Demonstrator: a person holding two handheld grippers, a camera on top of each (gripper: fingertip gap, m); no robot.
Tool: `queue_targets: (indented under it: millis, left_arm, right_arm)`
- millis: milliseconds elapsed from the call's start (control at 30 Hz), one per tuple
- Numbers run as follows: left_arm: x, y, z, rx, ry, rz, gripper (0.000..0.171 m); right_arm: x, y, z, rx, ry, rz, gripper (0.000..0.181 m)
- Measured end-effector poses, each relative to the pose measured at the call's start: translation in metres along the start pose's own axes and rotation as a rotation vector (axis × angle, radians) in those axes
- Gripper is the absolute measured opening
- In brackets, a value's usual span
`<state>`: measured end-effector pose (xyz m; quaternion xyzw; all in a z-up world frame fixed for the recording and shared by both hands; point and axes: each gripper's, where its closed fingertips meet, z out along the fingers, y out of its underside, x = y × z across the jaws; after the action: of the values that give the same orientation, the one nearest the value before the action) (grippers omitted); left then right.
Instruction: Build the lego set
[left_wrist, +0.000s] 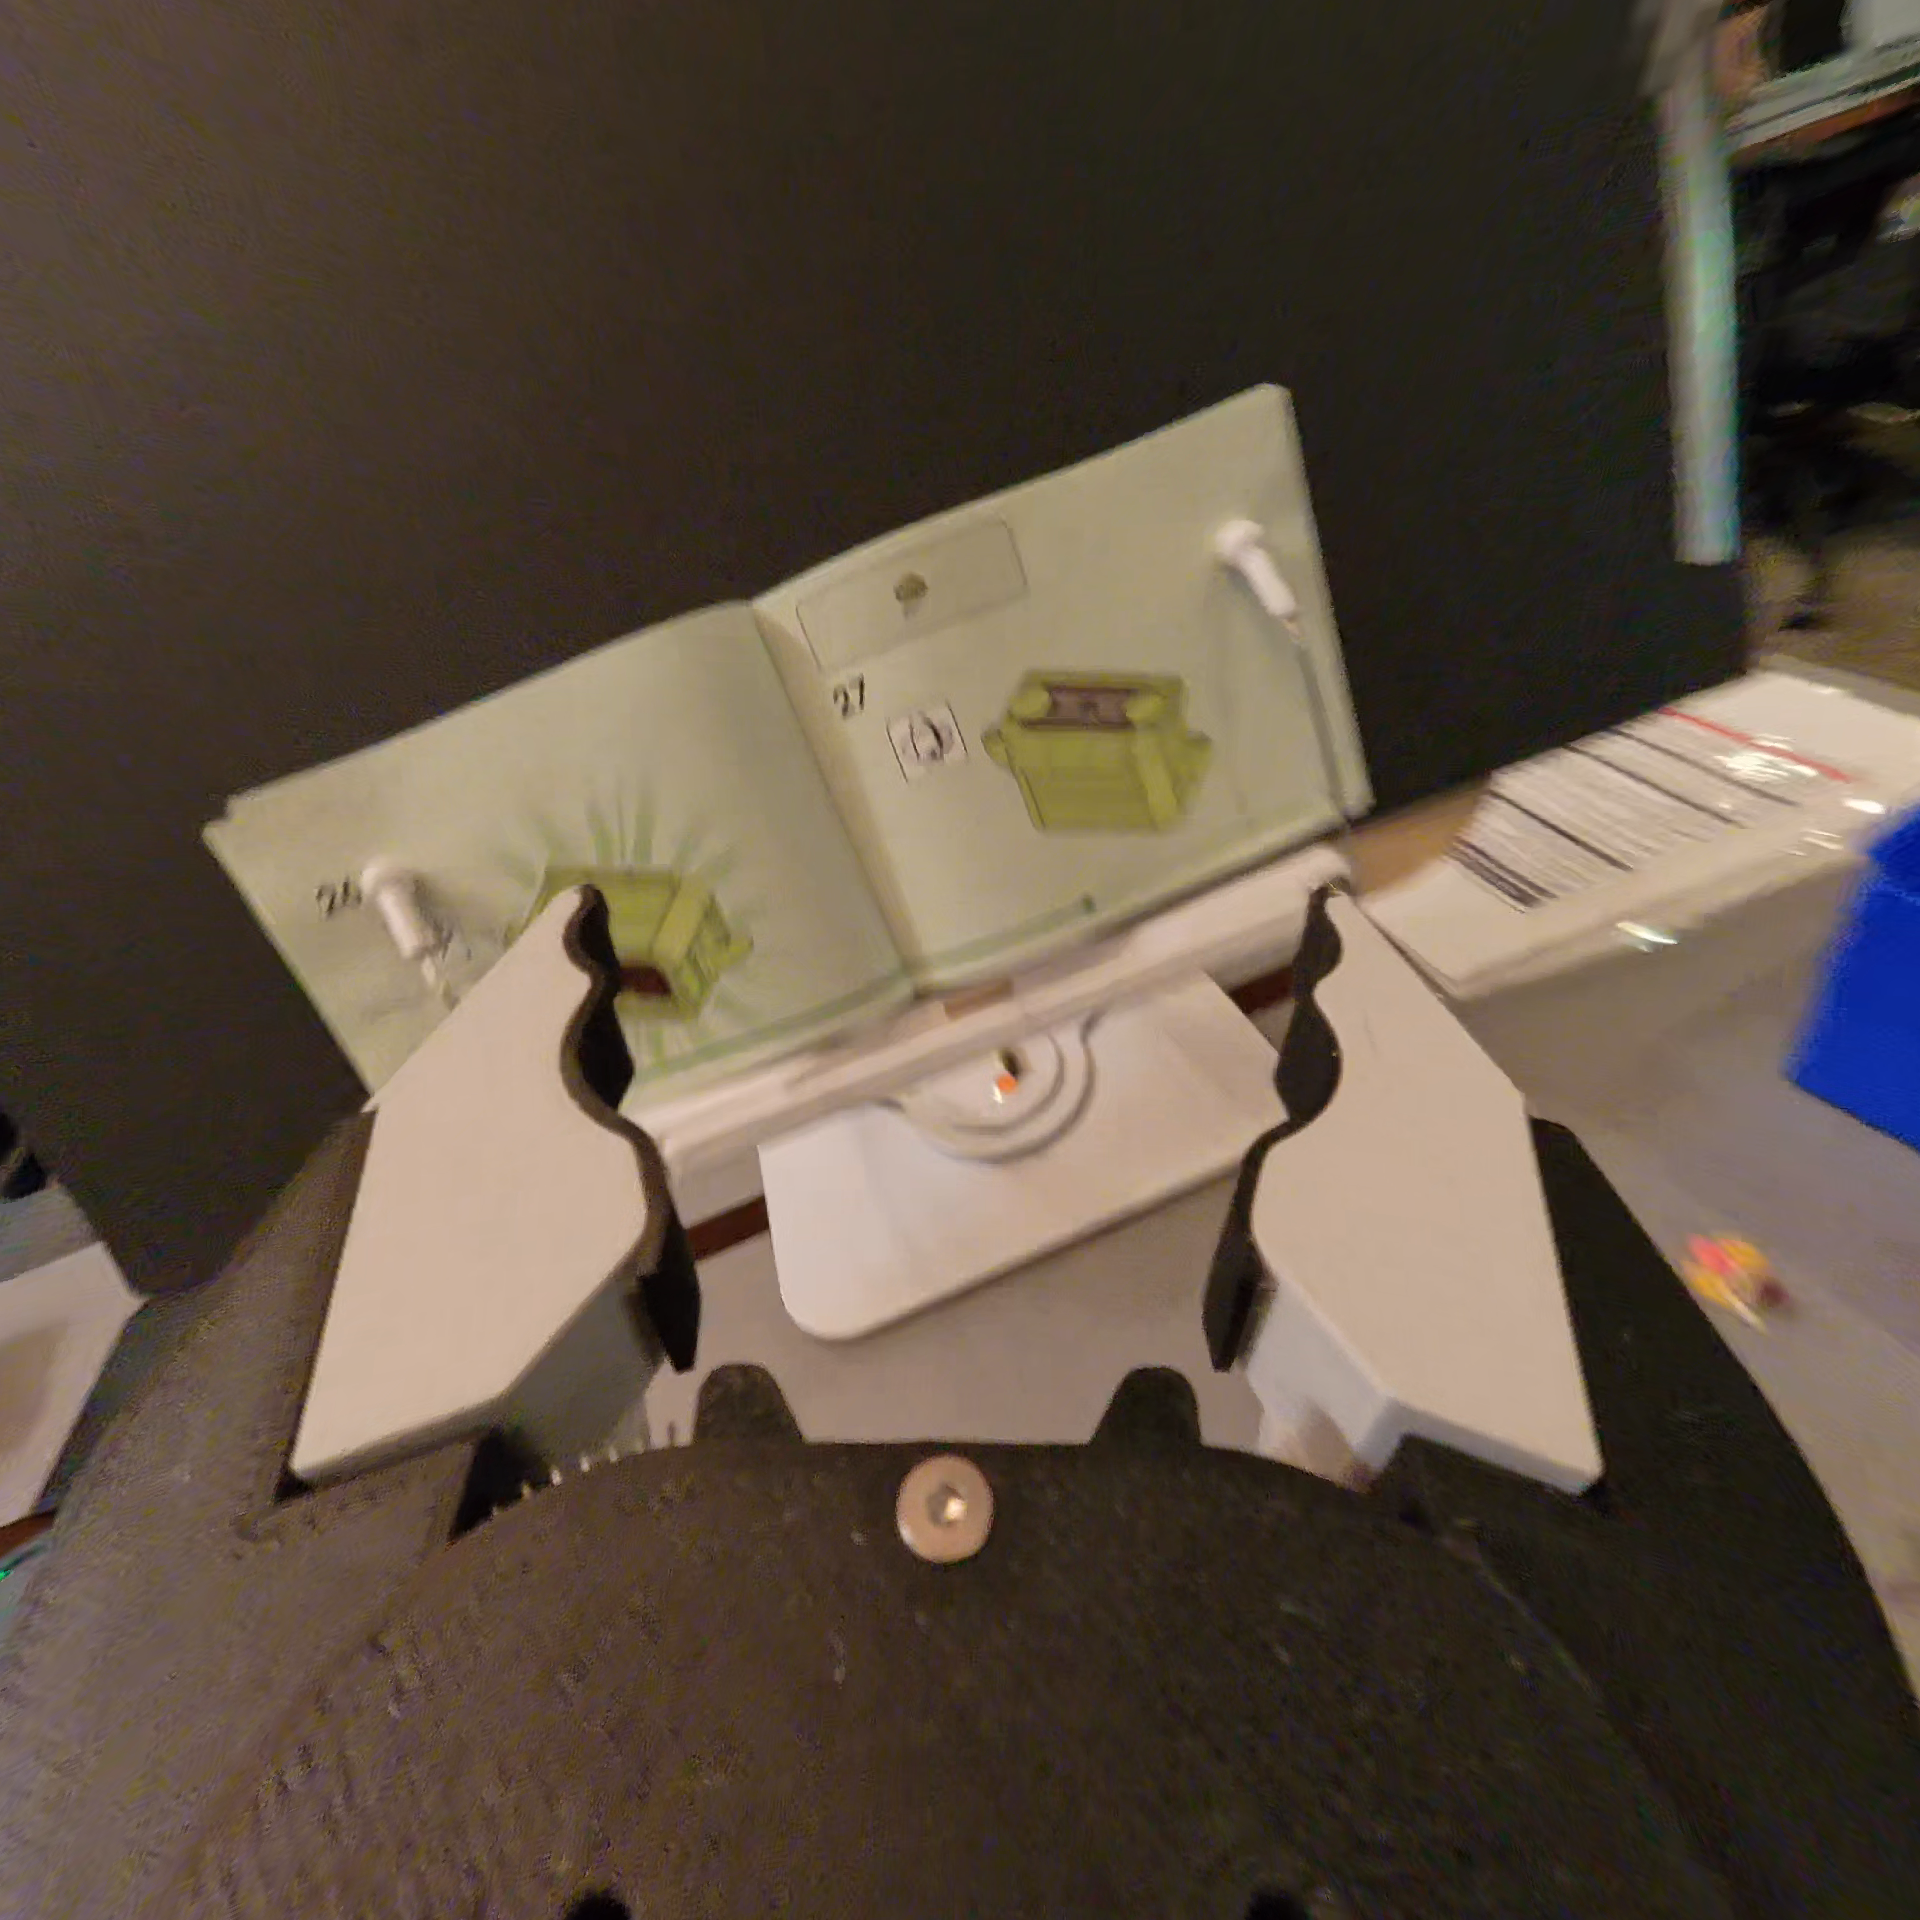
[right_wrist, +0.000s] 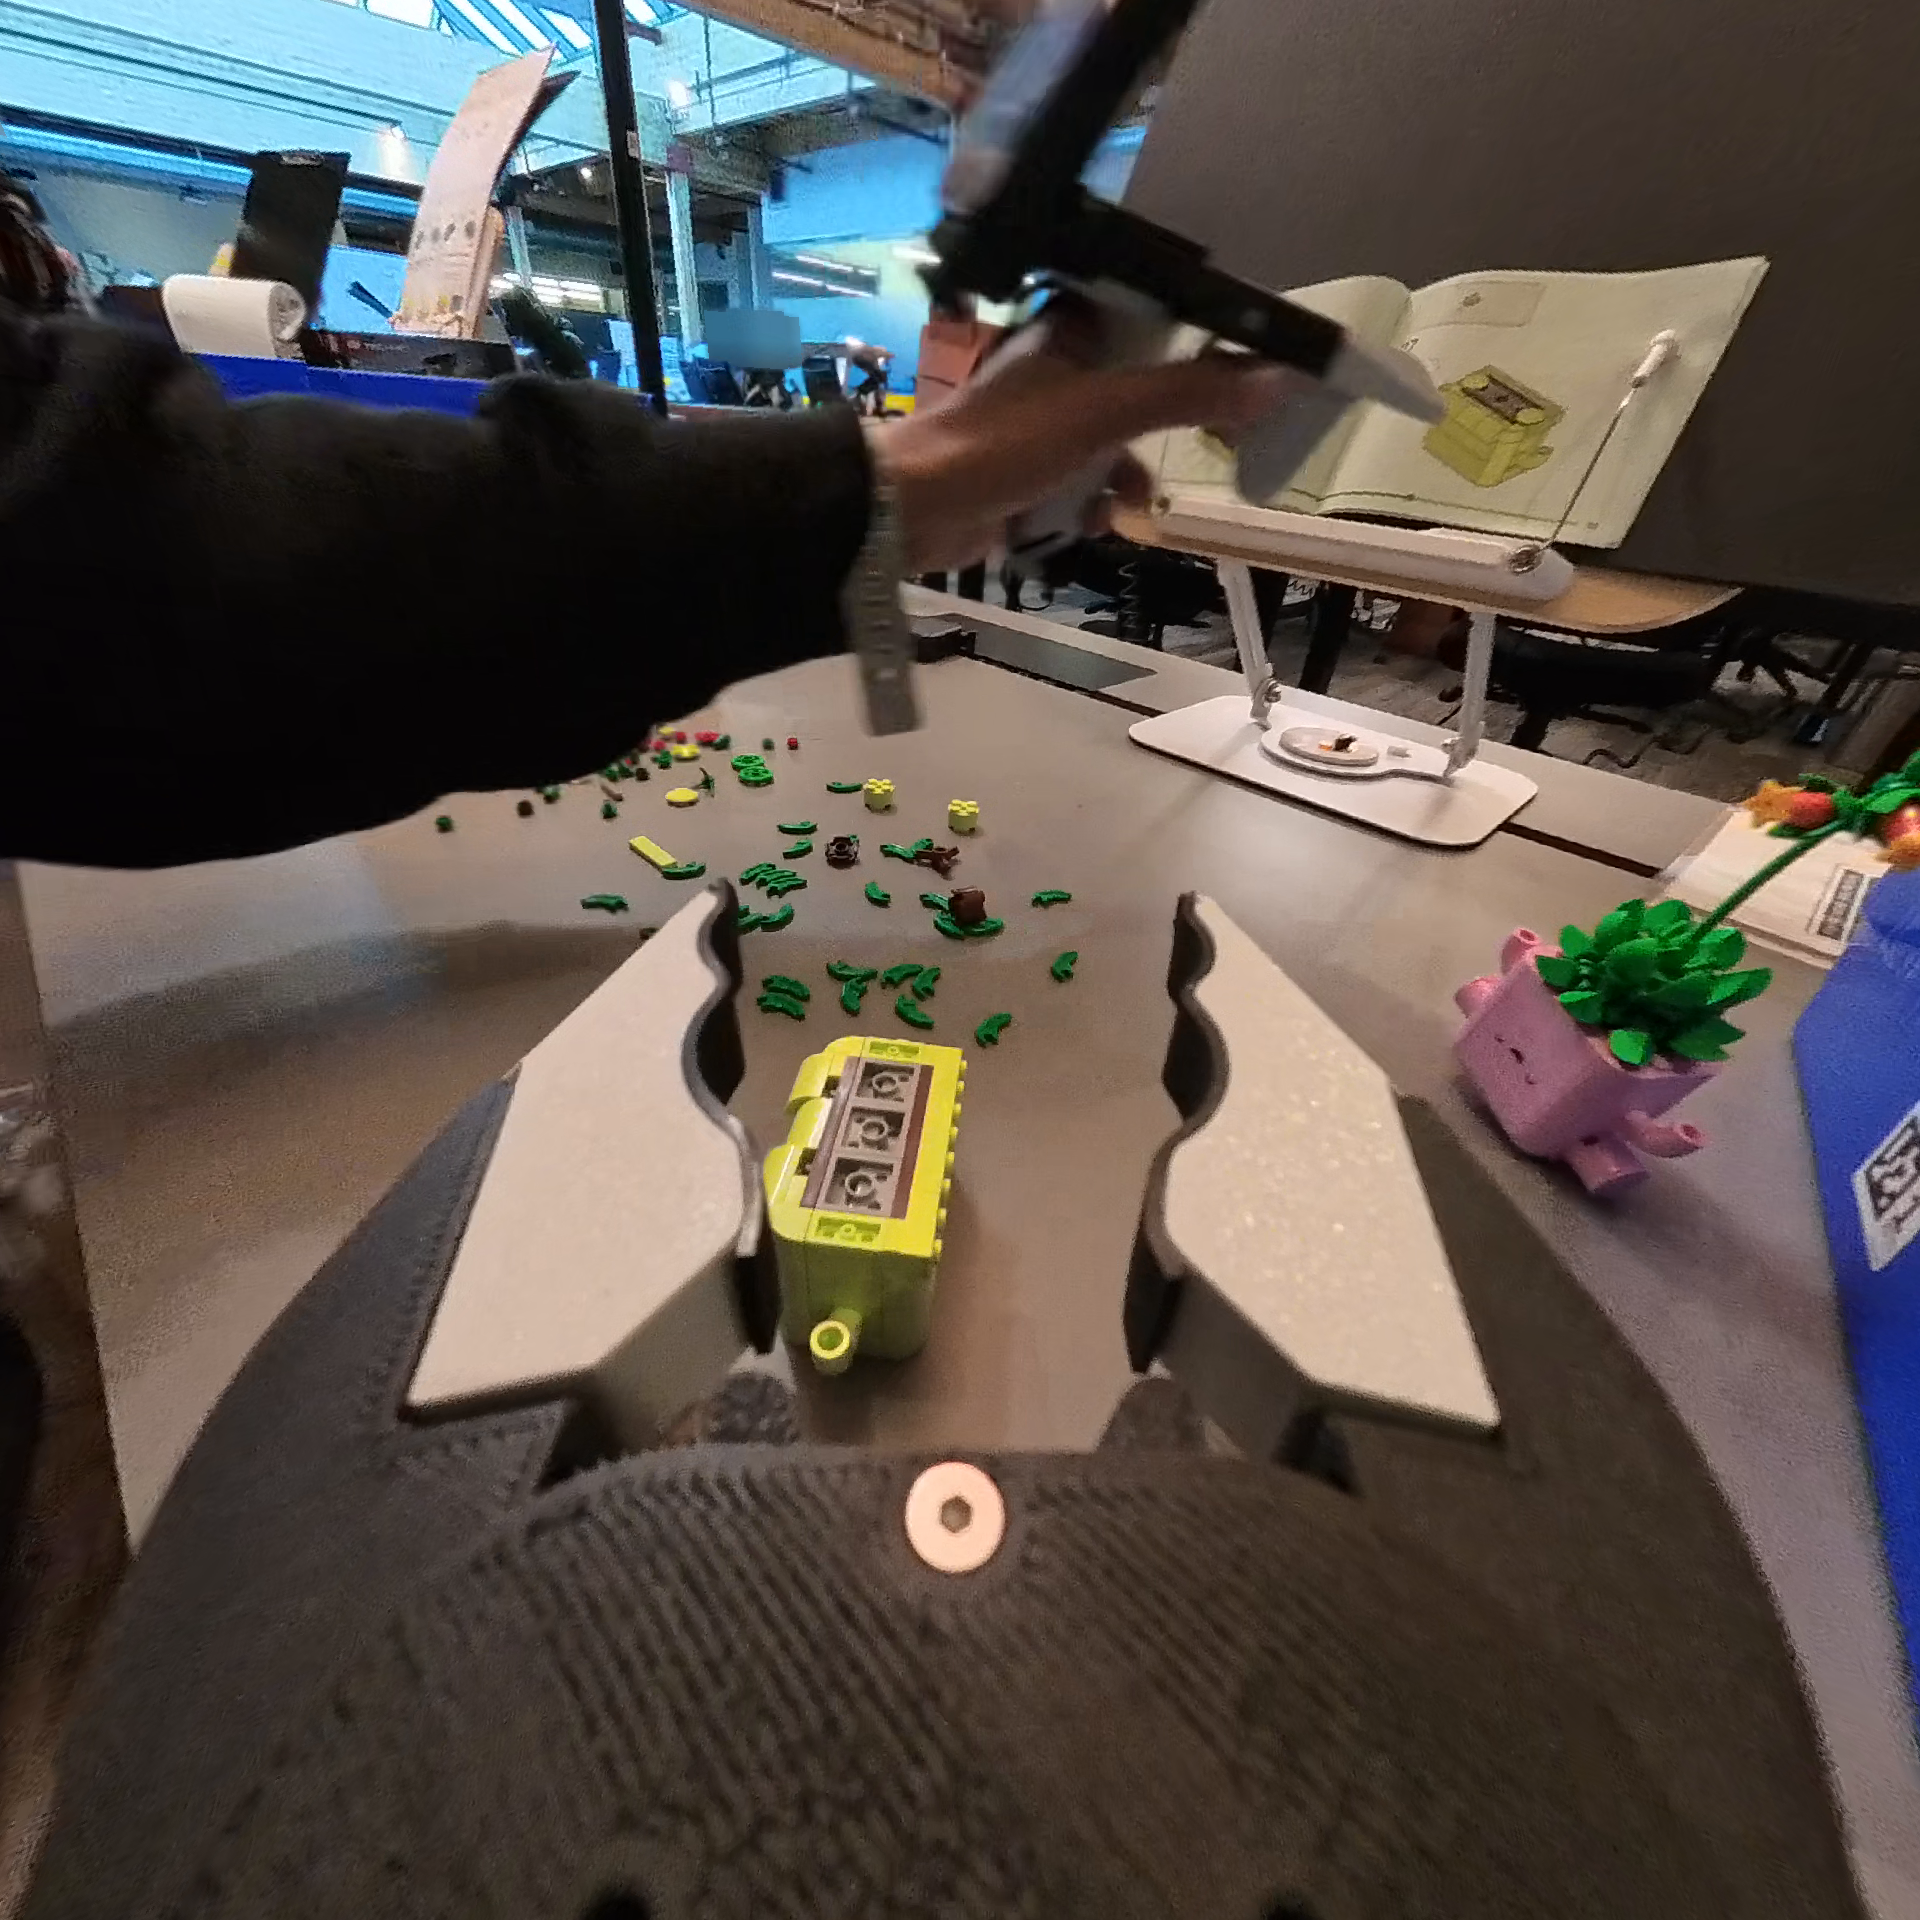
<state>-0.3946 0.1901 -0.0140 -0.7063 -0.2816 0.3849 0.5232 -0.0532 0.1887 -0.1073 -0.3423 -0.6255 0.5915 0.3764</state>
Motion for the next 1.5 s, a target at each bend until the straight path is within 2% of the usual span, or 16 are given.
queue_targets:
  millis: [67, 167, 300, 400, 500, 633, 800, 867, 933, 1033, 1067, 1200, 1233, 1333, 1467, 1500]
  left_arm:
    - [-0.002, -0.004, 0.037, -0.035, -0.093, 0.024, 0.113]
    - [0.004, -0.003, 0.068, -0.048, -0.146, 0.038, 0.114]
    - [0.005, -0.004, 0.072, 0.035, -0.128, 0.024, 0.11]
    - [0.001, -0.002, 0.07, 0.078, -0.127, 0.064, 0.104]
    - [0.001, -0.003, 0.07, 0.079, -0.127, 0.055, 0.101]
    - [-0.001, -0.005, 0.067, 0.104, -0.13, -0.027, 0.085]
    - [0.002, -0.001, 0.059, 0.129, -0.106, -0.126, 0.076]
    - [-0.001, -0.001, 0.054, 0.145, -0.096, -0.172, 0.062]
    - [-0.006, 0.001, 0.052, 0.155, -0.072, -0.218, 0.052]
    - [-0.011, 0.003, 0.052, 0.182, -0.042, -0.285, 0.042]
    - [-0.012, 0.004, 0.055, 0.172, -0.037, -0.285, 0.043]
    - [-0.012, 0.002, 0.054, 0.183, -0.026, -0.265, 0.039]
    - [-0.013, 0.002, 0.054, 0.187, -0.02, -0.264, 0.036]
    - [-0.013, -0.001, 0.052, 0.192, 0.036, -0.297, 0.017]
    - [-0.016, 0.001, 0.052, 0.183, 0.083, -0.347, 0.013]
    - [-0.016, 0.001, 0.051, 0.182, 0.091, -0.353, 0.012]
  right_arm:
    - [0.0, -0.001, -0.001, 0.008, 0.01, -0.011, 0.082]
    - [0.0, -0.005, -0.004, 0.038, 0.02, -0.022, 0.082]
    - [0.005, -0.015, -0.014, 0.125, 0.088, -0.055, 0.07]
    - [0.023, -0.018, -0.005, 0.109, 0.212, -0.115, 0.06]
    - [0.043, -0.04, 0.022, 0.02, 0.301, -0.173, 0.056]
    - [0.083, -0.098, 0.077, -0.056, 0.382, -0.271, 0.059]
    - [0.144, -0.175, 0.165, 0.179, 0.404, -0.213, 0.035]
    - [0.177, -0.172, 0.201, 0.215, 0.437, -0.196, 0.04]
    - [0.218, -0.146, 0.227, 0.12, 0.543, -0.187, 0.041]
    - [0.247, -0.105, 0.255, -0.054, 0.607, -0.248, 0.05]
    - [0.253, -0.096, 0.259, -0.087, 0.621, -0.273, 0.051]
    - [0.25, -0.088, 0.272, -0.039, 0.565, -0.271, 0.005]
    - [0.246, -0.088, 0.275, -0.01, 0.529, -0.255, 0.0]
    - [0.243, -0.098, 0.273, 0.073, 0.524, -0.263, 0.0]
    - [0.246, -0.116, 0.258, 0.12, 0.598, -0.365, 0.011]
    - [0.253, -0.112, 0.259, 0.09, 0.619, -0.359, 0.021]
